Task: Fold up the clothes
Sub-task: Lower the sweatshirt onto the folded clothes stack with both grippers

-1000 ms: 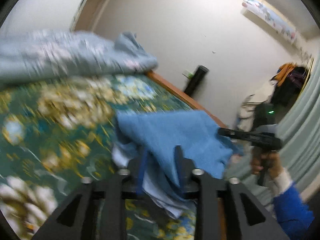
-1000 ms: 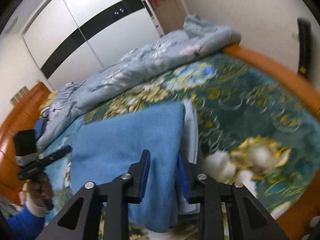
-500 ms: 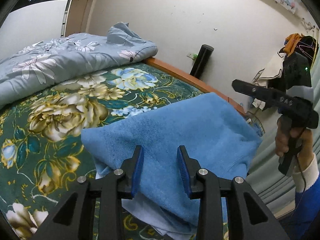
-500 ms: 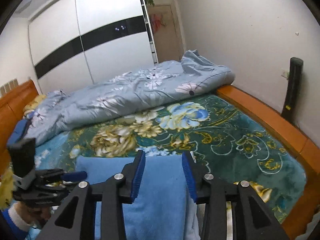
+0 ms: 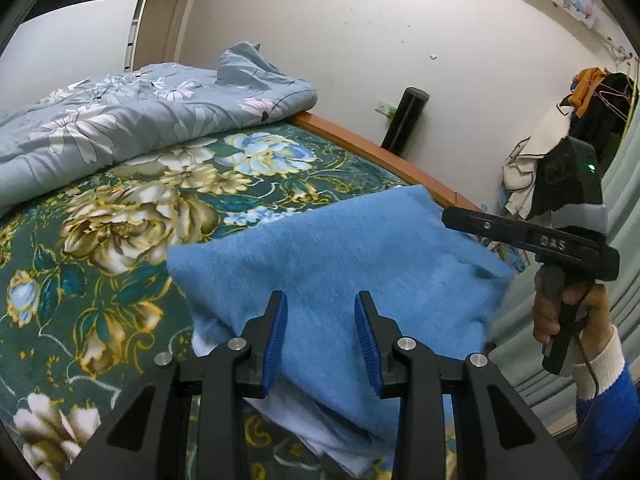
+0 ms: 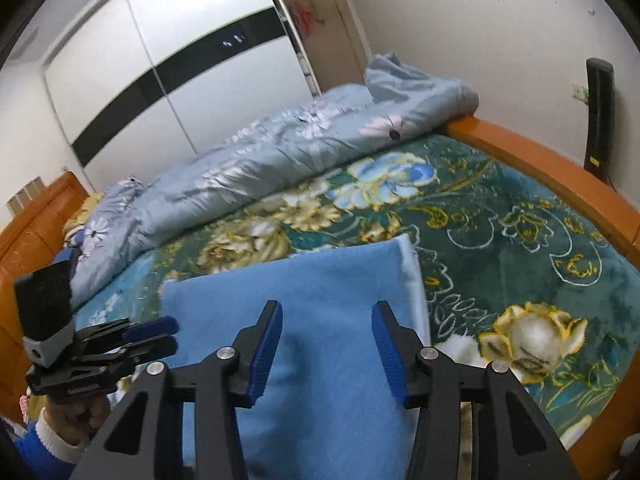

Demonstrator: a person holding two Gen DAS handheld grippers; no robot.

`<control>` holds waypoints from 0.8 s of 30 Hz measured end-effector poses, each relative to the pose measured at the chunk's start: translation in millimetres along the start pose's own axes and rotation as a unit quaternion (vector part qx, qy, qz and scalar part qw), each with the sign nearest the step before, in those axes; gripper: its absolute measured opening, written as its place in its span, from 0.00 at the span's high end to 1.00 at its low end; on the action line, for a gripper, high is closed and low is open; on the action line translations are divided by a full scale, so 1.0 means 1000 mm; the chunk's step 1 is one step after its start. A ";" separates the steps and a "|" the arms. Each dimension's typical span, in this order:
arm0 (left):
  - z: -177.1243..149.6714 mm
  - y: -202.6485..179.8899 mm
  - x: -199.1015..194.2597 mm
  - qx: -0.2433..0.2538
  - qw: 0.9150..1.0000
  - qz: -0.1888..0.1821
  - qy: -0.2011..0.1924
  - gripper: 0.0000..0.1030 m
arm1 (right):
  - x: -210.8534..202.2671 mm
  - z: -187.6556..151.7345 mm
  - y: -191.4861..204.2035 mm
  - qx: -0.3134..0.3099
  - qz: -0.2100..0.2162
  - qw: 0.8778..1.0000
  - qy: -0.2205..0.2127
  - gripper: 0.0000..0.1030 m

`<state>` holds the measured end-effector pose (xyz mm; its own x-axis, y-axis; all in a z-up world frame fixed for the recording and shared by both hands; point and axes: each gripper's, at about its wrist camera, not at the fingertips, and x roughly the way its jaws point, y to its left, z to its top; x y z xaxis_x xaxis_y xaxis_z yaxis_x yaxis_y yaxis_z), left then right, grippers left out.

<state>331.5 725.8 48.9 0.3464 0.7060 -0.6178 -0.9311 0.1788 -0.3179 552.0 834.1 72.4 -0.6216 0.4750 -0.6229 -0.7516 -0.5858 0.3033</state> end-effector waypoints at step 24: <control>-0.058 -0.052 -0.045 0.031 0.999 0.009 -0.010 0.40 | -0.073 -0.093 0.045 0.019 -0.008 1.000 -0.012 0.41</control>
<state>371.5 644.8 51.1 0.3281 0.7233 -0.6076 -0.9426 0.2082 -0.2611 583.9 711.9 64.2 -0.6136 0.5008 -0.6105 -0.7694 -0.5528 0.3199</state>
